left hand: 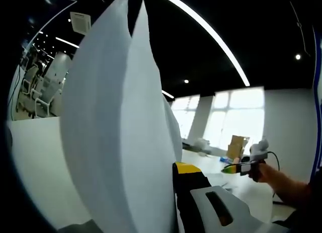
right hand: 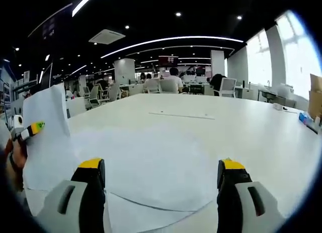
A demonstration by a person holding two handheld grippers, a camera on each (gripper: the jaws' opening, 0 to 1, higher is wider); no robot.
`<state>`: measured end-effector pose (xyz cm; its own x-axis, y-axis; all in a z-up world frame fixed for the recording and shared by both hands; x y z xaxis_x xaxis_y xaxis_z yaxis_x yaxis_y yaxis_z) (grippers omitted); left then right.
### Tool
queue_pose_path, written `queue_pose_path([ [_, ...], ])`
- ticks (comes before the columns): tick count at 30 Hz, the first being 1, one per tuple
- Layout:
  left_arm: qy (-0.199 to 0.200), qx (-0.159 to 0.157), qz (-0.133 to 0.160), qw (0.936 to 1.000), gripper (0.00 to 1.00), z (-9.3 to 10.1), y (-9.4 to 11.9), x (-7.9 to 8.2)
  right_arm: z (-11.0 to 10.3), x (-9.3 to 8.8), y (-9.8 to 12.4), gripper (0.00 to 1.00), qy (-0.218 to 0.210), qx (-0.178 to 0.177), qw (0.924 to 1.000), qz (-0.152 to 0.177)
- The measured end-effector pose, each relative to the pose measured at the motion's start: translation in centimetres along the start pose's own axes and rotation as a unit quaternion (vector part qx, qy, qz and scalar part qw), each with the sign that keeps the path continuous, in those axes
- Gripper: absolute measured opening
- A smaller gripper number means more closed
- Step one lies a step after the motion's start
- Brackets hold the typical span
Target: Organize the stack of printing papers by aligning and flattening the scattered papers on the table
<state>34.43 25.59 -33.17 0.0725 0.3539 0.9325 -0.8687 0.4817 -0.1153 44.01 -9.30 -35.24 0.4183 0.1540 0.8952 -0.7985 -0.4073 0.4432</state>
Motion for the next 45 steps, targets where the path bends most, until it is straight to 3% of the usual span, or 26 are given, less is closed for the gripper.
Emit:
queue_pose_path([
  [45,-0.001,0.0,-0.001,1.0,0.06,0.0,-0.1,0.0,0.1,-1.7,-0.2,0.87,-0.001,-0.009,0.9999,-0.014],
])
Point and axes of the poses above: the point that each gripper's makers call its tool centre point, and the gripper's own axes: y roughly backward along the fingers, z roughly to its right, x roughly out of its top, the point moved 4 cm from there along y, roughly backward along the fingers, and after that the axes turned 7 degrees about -z, right-handed, at the moved point
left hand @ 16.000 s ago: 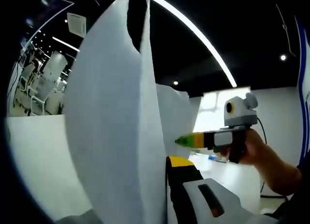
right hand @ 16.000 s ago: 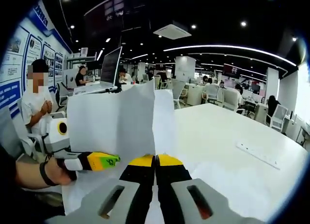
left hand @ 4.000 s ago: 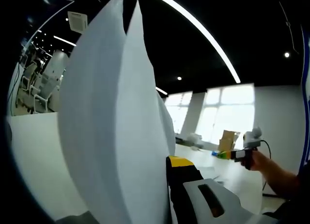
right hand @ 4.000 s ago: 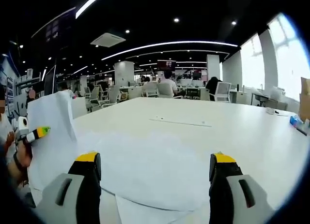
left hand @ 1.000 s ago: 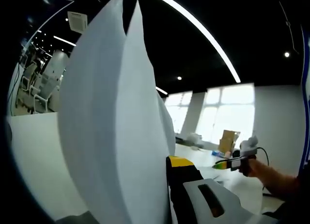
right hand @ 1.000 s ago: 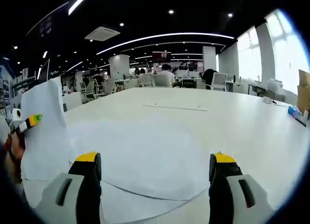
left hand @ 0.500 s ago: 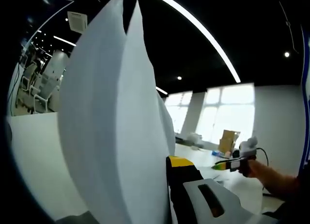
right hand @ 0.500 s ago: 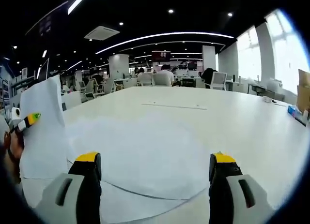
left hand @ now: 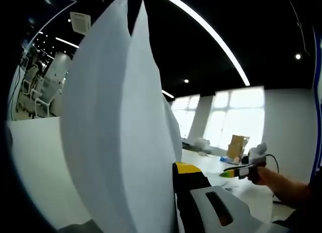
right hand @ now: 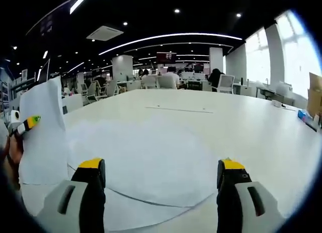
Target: Organize the stack of printing papers by aligning and flattening the scattered papers on the table
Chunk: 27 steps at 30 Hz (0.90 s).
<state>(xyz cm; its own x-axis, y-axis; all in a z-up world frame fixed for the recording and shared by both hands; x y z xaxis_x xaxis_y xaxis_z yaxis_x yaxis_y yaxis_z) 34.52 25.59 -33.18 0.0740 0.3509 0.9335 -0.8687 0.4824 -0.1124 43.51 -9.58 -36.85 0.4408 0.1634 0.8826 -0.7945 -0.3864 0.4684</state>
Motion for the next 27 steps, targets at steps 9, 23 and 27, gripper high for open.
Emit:
queue_pose_path([
  [9,0.0,0.0,0.0,1.0,0.06,0.05,0.05,-0.02,0.21,-0.22,-0.14,0.87,0.007,-0.008,0.9999,-0.002],
  [23,0.0,0.0,0.0,1.0,0.06,0.1,0.04,-0.04,0.41,-0.69,-0.49,0.86,0.012,-0.012,0.9999,-0.002],
  [27,-0.001,0.0,0.0,1.0,0.06,0.08,0.04,-0.05,0.51,-0.65,-0.45,0.86,0.011,-0.014,0.9998,0.001],
])
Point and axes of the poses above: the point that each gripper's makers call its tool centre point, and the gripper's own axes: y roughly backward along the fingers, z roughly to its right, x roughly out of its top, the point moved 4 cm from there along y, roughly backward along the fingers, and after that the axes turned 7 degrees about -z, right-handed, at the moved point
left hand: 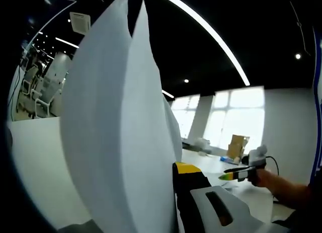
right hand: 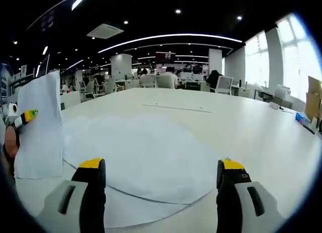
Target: Organize the stack of printing papers by aligning and flattening the scattered papers on the table
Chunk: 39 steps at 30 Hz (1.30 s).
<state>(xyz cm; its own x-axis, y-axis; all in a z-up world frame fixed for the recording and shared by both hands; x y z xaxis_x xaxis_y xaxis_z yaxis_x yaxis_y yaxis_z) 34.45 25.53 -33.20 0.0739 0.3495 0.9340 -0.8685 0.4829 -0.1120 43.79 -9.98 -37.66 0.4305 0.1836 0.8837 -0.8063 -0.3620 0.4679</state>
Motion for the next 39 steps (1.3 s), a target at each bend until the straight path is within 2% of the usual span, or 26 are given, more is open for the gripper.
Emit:
queue_pose_path([
  [8,0.001,0.0,0.001,1.0,0.06,-0.05,0.05,0.06,0.34,0.26,0.4,0.84,0.003,-0.01,0.9998,0.017],
  [30,0.001,0.0,0.002,1.0,0.06,-0.08,0.04,0.16,0.5,0.38,0.68,0.81,0.006,-0.011,0.9985,0.054],
  [39,0.001,-0.001,0.002,1.0,0.06,-0.09,0.05,0.21,0.64,0.02,0.75,0.79,0.004,-0.01,0.9983,0.057],
])
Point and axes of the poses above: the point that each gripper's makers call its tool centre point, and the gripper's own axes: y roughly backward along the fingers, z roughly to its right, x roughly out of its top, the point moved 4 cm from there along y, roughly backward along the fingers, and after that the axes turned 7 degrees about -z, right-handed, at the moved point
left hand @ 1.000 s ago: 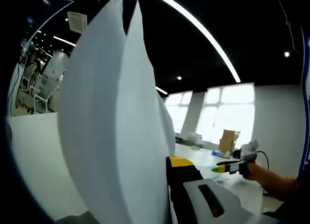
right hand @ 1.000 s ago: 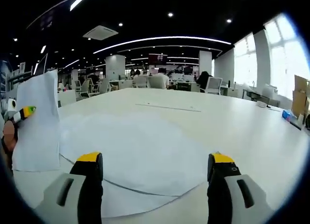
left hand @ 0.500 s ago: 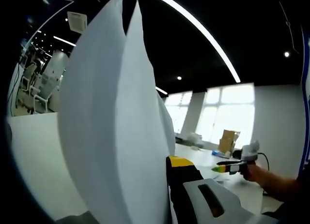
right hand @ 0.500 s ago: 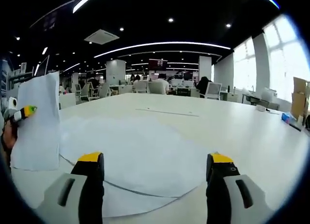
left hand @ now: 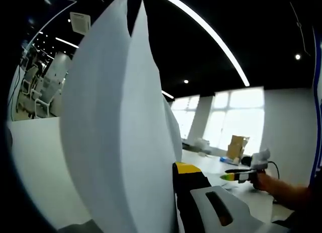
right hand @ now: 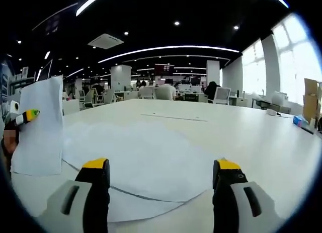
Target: Organize the stack of printing papers by aligning and flattening the scattered papers on the table
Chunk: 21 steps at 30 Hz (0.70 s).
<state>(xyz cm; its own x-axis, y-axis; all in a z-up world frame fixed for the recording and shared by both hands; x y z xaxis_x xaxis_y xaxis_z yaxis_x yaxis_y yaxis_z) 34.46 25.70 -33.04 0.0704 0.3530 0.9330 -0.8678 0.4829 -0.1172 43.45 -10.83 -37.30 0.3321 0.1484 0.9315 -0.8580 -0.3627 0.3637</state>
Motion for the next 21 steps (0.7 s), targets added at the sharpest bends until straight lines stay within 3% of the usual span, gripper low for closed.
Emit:
queue_pose_path([
  [18,0.0,-0.001,0.0,1.0,0.06,-0.2,-0.1,0.0,-1.6,-1.9,-0.5,0.73,-0.015,0.009,0.9987,-0.048],
  [21,0.001,-0.002,0.002,1.0,0.06,-0.3,-0.1,0.0,-1.9,-2.2,-0.6,0.72,0.011,-0.012,0.9981,-0.06],
])
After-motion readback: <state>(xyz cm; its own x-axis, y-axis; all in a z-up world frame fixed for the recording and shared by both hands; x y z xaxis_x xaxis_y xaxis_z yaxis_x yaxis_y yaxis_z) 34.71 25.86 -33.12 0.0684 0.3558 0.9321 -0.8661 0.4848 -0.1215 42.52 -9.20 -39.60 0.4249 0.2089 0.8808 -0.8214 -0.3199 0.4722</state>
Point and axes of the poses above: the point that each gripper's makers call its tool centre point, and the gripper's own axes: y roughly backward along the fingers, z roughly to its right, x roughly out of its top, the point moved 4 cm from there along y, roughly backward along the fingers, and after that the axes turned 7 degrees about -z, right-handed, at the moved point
